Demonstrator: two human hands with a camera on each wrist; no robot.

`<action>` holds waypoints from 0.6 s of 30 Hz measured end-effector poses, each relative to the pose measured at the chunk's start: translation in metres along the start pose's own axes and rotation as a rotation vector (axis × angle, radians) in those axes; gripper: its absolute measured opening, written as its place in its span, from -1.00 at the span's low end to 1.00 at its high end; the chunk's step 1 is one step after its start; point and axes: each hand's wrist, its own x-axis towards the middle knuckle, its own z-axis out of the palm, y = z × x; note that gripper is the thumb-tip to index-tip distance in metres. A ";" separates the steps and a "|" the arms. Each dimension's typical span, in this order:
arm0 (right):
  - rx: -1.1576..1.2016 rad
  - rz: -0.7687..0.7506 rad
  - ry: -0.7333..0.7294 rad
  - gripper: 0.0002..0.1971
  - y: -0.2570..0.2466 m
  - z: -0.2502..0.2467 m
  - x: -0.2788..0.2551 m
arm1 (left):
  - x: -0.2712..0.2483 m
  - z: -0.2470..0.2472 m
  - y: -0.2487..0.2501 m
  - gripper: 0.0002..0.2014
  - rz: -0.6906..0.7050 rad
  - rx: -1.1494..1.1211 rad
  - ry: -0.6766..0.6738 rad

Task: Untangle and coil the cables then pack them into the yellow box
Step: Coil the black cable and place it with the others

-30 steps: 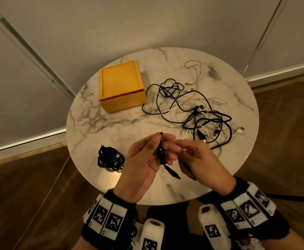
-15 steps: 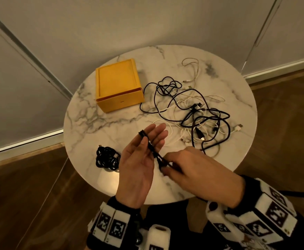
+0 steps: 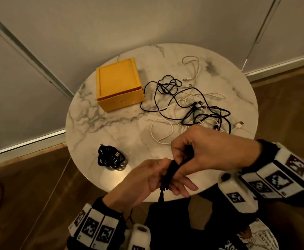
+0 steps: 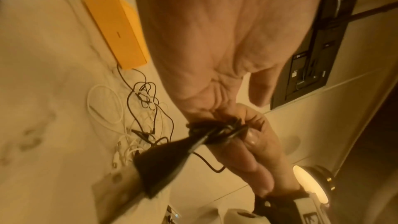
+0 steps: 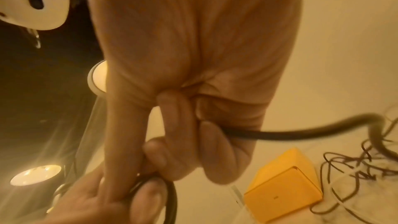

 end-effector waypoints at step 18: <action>0.363 -0.095 -0.037 -0.88 0.009 -0.003 -0.005 | -0.008 0.007 0.013 -0.63 -0.054 0.278 -0.086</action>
